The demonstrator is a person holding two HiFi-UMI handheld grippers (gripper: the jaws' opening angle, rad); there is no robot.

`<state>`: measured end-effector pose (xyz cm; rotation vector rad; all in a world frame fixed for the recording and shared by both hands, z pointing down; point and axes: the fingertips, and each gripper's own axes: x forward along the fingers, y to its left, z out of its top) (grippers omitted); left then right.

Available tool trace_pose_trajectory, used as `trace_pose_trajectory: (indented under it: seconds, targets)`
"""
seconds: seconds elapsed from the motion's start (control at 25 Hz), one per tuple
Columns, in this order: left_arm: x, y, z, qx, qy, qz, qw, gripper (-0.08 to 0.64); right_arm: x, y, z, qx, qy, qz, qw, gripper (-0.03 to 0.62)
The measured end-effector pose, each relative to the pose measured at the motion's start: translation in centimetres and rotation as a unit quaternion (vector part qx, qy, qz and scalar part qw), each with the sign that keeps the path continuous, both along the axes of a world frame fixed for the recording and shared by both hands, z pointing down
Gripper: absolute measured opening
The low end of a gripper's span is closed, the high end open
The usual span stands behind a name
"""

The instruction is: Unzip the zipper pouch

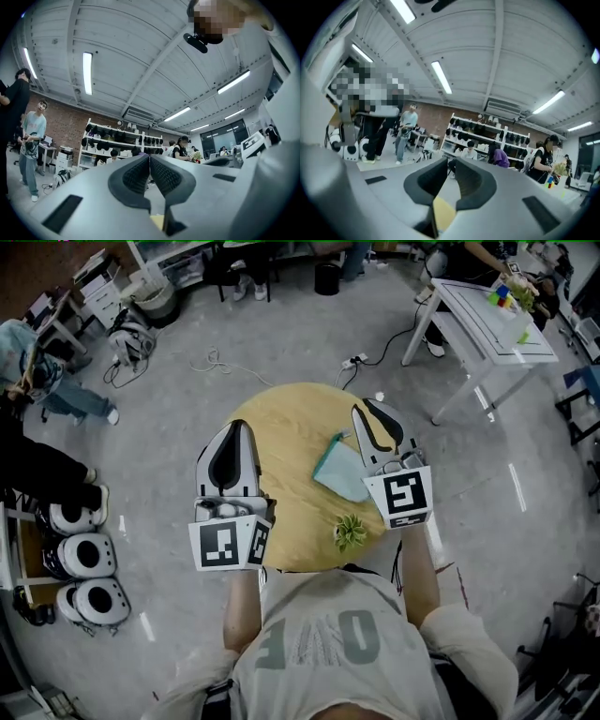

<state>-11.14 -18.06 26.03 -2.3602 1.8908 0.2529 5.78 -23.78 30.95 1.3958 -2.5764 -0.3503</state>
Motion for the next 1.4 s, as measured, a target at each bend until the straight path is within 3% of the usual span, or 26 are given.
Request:
trace_pose_trajectory:
  seconds: [0.08,0.32,0.56,1.4]
  targets:
    - [0.4,0.1,-0.2,0.007,-0.006,0.0,1.0,0.028,0.3,1.2,-1.8,0.015,-0.041,0.007,0.999,0.054]
    - [1.3,0.6,-0.4,0.017,-0.019,0.005,0.9997,0.028,0.9,3.9,-4.0,0.075,-0.078,0.023,0.994,0.032]
    - [1.7,0.6,-0.7,0.02,-0.016,0.011,0.9996,0.028,0.9,4.5,-3.1,0.037,-0.086,0.028,0.995,0.029]
    - [1.7,0.2,-0.5,0.021,-0.022,0.006,0.9995,0.028,1.6,4.3,-3.5,0.048,-0.083,0.043,0.994,0.029]
